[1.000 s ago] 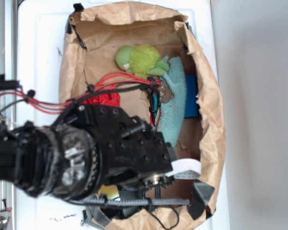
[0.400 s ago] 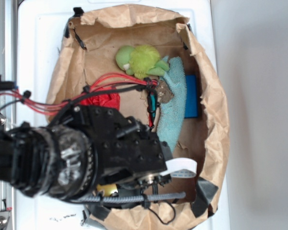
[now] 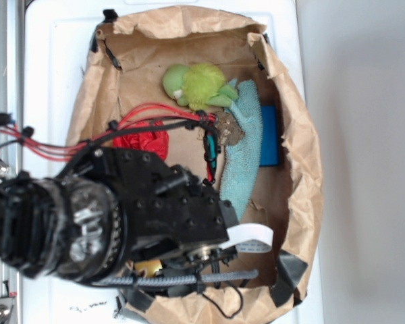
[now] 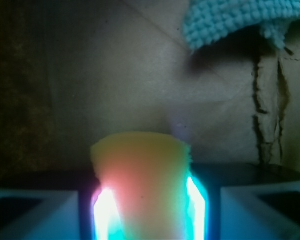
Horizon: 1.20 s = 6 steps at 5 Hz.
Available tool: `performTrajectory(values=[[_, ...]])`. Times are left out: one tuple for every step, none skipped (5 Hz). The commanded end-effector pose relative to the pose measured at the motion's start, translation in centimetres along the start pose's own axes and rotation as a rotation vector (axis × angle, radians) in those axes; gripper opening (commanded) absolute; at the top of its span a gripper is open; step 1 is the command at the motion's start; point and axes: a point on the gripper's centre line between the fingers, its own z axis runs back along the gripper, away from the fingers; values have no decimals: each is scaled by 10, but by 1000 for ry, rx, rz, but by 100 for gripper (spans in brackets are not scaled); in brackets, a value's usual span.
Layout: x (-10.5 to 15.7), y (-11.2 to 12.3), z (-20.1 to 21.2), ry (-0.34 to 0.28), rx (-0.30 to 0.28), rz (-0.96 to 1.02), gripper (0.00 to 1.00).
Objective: Grab the green sponge.
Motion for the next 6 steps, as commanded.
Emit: performTrajectory(values=[[-7, -16, -3, -95, 75, 3, 0], [-5, 21, 44, -198, 160, 37, 0], [0, 38, 65, -240, 210, 79, 0], [7, 43, 78, -248, 224, 123, 0], [15, 47, 91, -266, 228, 169, 0], [28, 49, 105, -329, 229, 202, 0]])
